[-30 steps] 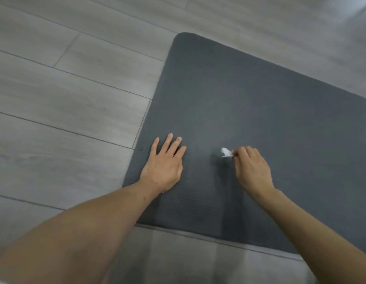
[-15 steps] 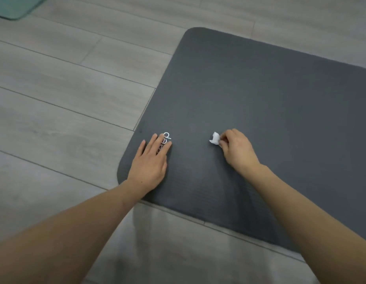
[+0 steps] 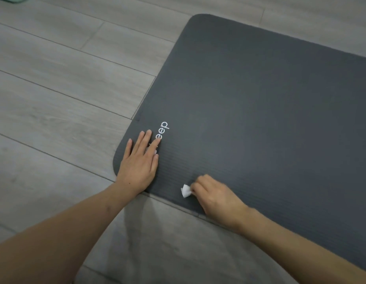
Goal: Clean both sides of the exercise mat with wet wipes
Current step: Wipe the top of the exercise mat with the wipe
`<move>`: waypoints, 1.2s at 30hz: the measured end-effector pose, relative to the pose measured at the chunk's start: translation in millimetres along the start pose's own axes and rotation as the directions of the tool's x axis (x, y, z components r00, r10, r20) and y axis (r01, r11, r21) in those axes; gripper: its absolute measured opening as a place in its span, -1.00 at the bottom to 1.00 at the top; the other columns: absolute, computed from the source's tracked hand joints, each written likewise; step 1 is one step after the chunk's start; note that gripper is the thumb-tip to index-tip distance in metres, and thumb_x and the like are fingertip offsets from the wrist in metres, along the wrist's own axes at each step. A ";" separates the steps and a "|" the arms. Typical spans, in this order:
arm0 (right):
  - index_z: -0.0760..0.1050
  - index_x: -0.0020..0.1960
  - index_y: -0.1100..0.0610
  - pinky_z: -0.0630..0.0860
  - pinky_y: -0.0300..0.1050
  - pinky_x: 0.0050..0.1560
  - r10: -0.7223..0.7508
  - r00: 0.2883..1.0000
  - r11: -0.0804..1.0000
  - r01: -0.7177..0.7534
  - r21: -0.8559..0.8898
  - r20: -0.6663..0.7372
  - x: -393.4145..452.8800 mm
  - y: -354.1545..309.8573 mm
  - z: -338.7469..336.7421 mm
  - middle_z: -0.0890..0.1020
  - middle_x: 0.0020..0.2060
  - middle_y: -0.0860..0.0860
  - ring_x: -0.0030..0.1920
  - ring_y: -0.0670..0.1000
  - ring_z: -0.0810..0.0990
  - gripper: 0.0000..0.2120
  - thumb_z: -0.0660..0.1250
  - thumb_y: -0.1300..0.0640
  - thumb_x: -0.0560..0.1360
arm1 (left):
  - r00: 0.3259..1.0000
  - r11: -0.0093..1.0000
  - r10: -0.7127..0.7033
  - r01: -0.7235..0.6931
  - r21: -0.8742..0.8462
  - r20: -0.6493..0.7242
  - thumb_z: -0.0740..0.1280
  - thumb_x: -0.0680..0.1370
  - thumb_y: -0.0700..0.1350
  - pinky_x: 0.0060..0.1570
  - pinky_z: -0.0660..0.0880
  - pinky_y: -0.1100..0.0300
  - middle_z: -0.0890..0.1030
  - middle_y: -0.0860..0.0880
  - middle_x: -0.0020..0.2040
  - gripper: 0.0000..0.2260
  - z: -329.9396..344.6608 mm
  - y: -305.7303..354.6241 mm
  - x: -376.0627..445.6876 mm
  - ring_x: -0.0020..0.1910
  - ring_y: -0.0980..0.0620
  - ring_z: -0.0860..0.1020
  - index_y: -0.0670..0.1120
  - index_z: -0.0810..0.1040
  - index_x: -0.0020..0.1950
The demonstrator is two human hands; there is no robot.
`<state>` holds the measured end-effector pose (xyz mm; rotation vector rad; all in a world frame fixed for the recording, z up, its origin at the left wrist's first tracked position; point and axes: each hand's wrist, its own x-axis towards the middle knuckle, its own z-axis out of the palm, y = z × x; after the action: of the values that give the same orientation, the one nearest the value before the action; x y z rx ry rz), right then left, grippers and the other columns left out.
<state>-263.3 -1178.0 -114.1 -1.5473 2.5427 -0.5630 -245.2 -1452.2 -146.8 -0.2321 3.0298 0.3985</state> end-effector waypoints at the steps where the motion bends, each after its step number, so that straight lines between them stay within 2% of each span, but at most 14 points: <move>1: 0.50 -0.07 0.16 0.37 -0.03 -0.17 -0.036 0.999 0.999 0.037 -0.041 0.011 7.2 12.3 -4.5 0.48 -0.15 0.08 -0.15 0.10 0.42 -0.95 0.33 0.28 0.54 | 1.000 1.000 0.000 0.000 0.000 0.003 -0.17 0.66 0.10 0.63 -0.16 -0.08 0.02 -0.02 0.71 -0.43 -1.0 -0.2 -0.4 0.68 0.01 -0.10 0.04 0.13 0.68; 4: 0.46 -0.14 0.20 0.40 0.10 -0.15 0.223 0.963 0.959 -0.245 -0.145 -0.150 60.1 87.1 -22.5 0.50 -0.17 0.19 -0.15 0.22 0.48 -0.95 0.31 0.28 0.49 | 1.000 1.000 0.009 -0.009 -0.009 0.025 -0.19 0.66 0.12 0.63 -0.19 -0.06 -0.01 -0.02 0.71 -0.41 -3.8 -0.3 -2.8 0.68 0.01 -0.13 0.04 0.11 0.69; 7: 0.48 -0.12 0.25 0.41 0.08 -0.16 0.530 0.801 0.818 -0.569 -0.082 -0.277 89.6 123.5 -34.8 0.52 -0.16 0.23 -0.15 0.29 0.52 -0.95 0.30 0.30 0.52 | 0.999 1.000 -0.005 0.005 0.017 0.033 -0.17 0.67 0.13 0.64 -0.16 -0.09 -0.01 -0.01 0.71 -0.43 -7.8 -4.9 -13.7 0.68 -0.01 -0.14 0.07 0.13 0.68; 12: 0.47 -0.04 0.14 0.48 0.05 -0.20 0.168 0.986 0.985 -0.168 -0.049 -0.008 27.6 -1.9 7.4 0.48 -0.14 0.10 -0.14 0.16 0.49 -0.85 0.34 0.31 0.44 | 0.991 0.992 -0.123 0.120 0.046 0.050 -0.13 0.71 0.12 0.63 -0.15 -0.15 -0.06 0.04 0.71 -0.48 -16.1 -30.6 -33.7 0.68 0.03 -0.18 0.09 0.08 0.69; 16: 0.48 -0.09 0.14 0.44 0.00 -0.30 -0.109 0.989 0.987 0.120 -0.106 0.097 28.0 -10.4 5.2 0.48 -0.18 0.07 -0.20 0.10 0.46 -0.85 0.16 0.17 0.59 | 0.989 0.994 -0.094 0.088 0.059 0.114 -0.27 0.65 0.19 0.60 -0.28 -0.18 -0.26 0.10 0.69 -0.41 -12.1 -36.1 -35.4 0.63 0.07 -0.35 0.11 -0.12 0.70; 19: 0.47 -0.06 0.20 0.53 0.11 -0.21 0.079 0.996 0.975 -0.088 -0.204 -0.052 87.3 52.6 -15.3 0.52 -0.12 0.17 -0.12 0.22 0.53 -0.79 0.10 0.12 0.54 | 0.981 0.989 -0.144 0.138 0.053 0.128 -0.22 0.70 0.14 0.58 -0.28 -0.26 -0.31 0.12 0.67 -0.46 -9.7 -29.3 -34.0 0.62 0.09 -0.39 0.12 -0.17 0.70; 21: 0.44 0.03 0.23 0.50 0.12 -0.12 0.385 0.918 0.897 -0.397 -0.194 -0.097 114.7 89.6 -29.2 0.50 -0.02 0.21 -0.02 0.26 0.51 -0.85 0.17 0.17 0.53 | 0.977 0.986 -0.167 0.162 0.047 0.131 -0.16 0.71 0.11 0.57 -0.24 -0.32 -0.30 0.12 0.68 -0.46 -9.9 -25.9 -34.6 0.62 0.08 -0.39 0.12 -0.16 0.70; 23: 0.44 0.01 0.23 0.51 0.12 -0.15 0.478 0.865 0.846 -0.500 -0.185 -0.153 121.2 77.3 -21.7 0.50 -0.05 0.21 -0.05 0.27 0.51 -0.90 0.19 0.25 0.52 | 0.976 0.986 -0.166 0.163 0.036 0.139 -0.13 0.71 0.10 0.56 -0.23 -0.35 -0.29 0.12 0.68 -0.46 -10.9 -25.3 -34.3 0.62 0.08 -0.39 0.11 -0.15 0.70; 25: 0.44 -0.06 0.20 0.53 0.10 -0.27 0.346 0.921 0.911 -0.375 -0.171 -0.177 104.5 29.7 -1.3 0.49 -0.15 0.18 -0.17 0.25 0.53 -0.84 0.10 0.27 0.47 | 0.980 0.988 -0.154 0.153 0.018 0.125 -0.13 0.71 0.11 0.55 -0.23 -0.37 -0.28 0.12 0.68 -0.46 -9.6 -27.1 -34.4 0.62 0.08 -0.39 0.11 -0.13 0.70; 27: 0.47 -0.10 0.16 0.47 0.00 -0.40 0.135 0.989 0.984 -0.141 -0.107 -0.062 73.2 -23.7 16.0 0.50 -0.21 0.11 -0.25 0.16 0.52 -0.83 0.09 0.24 0.48 | 0.982 0.989 -0.149 0.147 0.023 0.115 -0.19 0.69 0.14 0.54 -0.21 -0.40 -0.26 0.12 0.68 -0.45 -7.1 -29.3 -34.3 0.63 0.07 -0.37 0.11 -0.11 0.70; 29: 0.47 -0.11 0.13 0.43 -0.03 -0.42 -0.070 0.993 0.993 0.077 -0.084 0.094 52.2 -46.7 21.2 0.48 -0.21 0.06 -0.26 0.08 0.48 -0.90 0.19 0.21 0.54 | 0.985 0.990 -0.138 0.137 0.013 0.109 -0.26 0.65 0.18 0.54 -0.20 -0.42 -0.25 0.12 0.69 -0.41 -5.3 -30.8 -33.8 0.63 0.07 -0.36 0.11 -0.10 0.70; 31: 0.46 -0.07 0.14 0.49 0.01 -0.37 -0.118 0.986 0.987 0.130 -0.098 0.115 66.4 -19.1 13.1 0.49 -0.16 0.09 -0.21 0.12 0.50 -0.95 0.27 0.16 0.52 | 0.987 0.992 -0.125 0.126 -0.002 0.105 -0.28 0.63 0.19 0.54 -0.23 -0.40 -0.26 0.13 0.68 -0.39 -4.5 -32.5 -33.9 0.62 0.09 -0.37 0.12 -0.10 0.70; 34: 0.46 0.05 0.22 0.51 0.12 -0.16 0.214 0.977 0.959 -0.211 -0.188 -0.004 126.3 60.3 -11.5 0.50 -0.01 0.20 -0.04 0.26 0.54 -0.79 0.37 0.13 0.49 | 0.989 0.994 -0.107 0.108 -0.004 0.099 -0.27 0.65 0.20 0.54 -0.30 -0.36 -0.26 0.15 0.68 -0.41 -7.1 -36.4 -34.3 0.62 0.11 -0.38 0.13 -0.10 0.70; 36: 0.44 0.08 0.25 0.45 0.12 -0.15 0.471 0.871 0.854 -0.490 -0.177 -0.138 153.0 95.6 -26.5 0.49 0.02 0.23 -0.05 0.31 0.54 -0.79 0.37 0.17 0.52 | 0.991 0.995 -0.096 0.095 0.018 0.098 -0.25 0.66 0.20 0.54 -0.33 -0.34 -0.23 0.14 0.69 -0.42 -10.2 -38.5 -35.2 0.63 0.12 -0.34 0.14 -0.07 0.70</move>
<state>-422.9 -1266.0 -110.3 -0.8697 2.9816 -0.3135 -204.9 -1486.8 -143.2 -0.3450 2.9099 0.3712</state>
